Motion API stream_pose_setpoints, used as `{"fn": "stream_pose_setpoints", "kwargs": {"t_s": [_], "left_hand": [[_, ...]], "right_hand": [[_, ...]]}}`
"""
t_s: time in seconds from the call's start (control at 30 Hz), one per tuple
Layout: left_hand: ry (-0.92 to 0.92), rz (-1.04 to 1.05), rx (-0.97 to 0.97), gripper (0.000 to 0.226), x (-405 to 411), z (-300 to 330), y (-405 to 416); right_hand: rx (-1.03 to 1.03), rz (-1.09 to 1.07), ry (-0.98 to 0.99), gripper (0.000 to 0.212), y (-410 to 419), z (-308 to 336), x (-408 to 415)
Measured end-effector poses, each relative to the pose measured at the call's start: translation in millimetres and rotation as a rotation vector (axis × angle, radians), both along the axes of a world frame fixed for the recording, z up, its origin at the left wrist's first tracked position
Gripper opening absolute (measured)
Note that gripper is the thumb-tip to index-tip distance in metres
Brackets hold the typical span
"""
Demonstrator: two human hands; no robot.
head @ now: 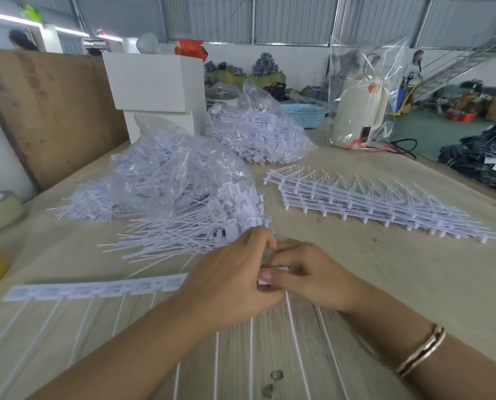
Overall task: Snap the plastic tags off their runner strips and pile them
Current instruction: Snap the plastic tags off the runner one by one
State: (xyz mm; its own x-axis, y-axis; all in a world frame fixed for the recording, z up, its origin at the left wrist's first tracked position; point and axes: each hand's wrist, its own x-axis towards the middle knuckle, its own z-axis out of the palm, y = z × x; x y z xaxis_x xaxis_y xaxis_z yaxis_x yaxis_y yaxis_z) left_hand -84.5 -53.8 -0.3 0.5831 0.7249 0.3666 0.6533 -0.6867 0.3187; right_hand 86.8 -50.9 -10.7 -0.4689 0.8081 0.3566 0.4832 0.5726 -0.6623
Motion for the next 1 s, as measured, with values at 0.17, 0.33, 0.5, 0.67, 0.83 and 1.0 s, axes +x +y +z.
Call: {"fn": "stream_pose_setpoints", "kwargs": {"t_s": [0.17,0.33,0.5,0.67,0.83,1.0], "left_hand": [[0.080,-0.087,-0.097,0.037,-19.9,10.6,6.2],[0.237,0.029,0.118,0.025,-5.4,-4.4,4.9],[0.222,0.129,0.051,0.014,-6.6,-7.5,9.8],[0.000,0.037,-0.162,0.015,-7.3,-4.7,12.5],[-0.215,-0.042,-0.346,0.050,-0.3,1.2,9.7],[-0.298,-0.102,-0.354,0.049,1.3,1.5,8.2]], "right_hand": [[-0.255,0.003,0.199,0.028,5.3,1.7,18.3],[-0.287,0.034,0.239,0.020,2.0,1.1,13.7],[-0.133,0.074,0.183,0.013,-0.1,3.1,10.7],[0.263,-0.002,0.050,0.019,2.3,3.0,8.4],[0.424,-0.033,0.028,0.026,1.3,6.4,7.7],[0.342,-0.008,0.107,0.022,1.1,8.6,7.0]]}}
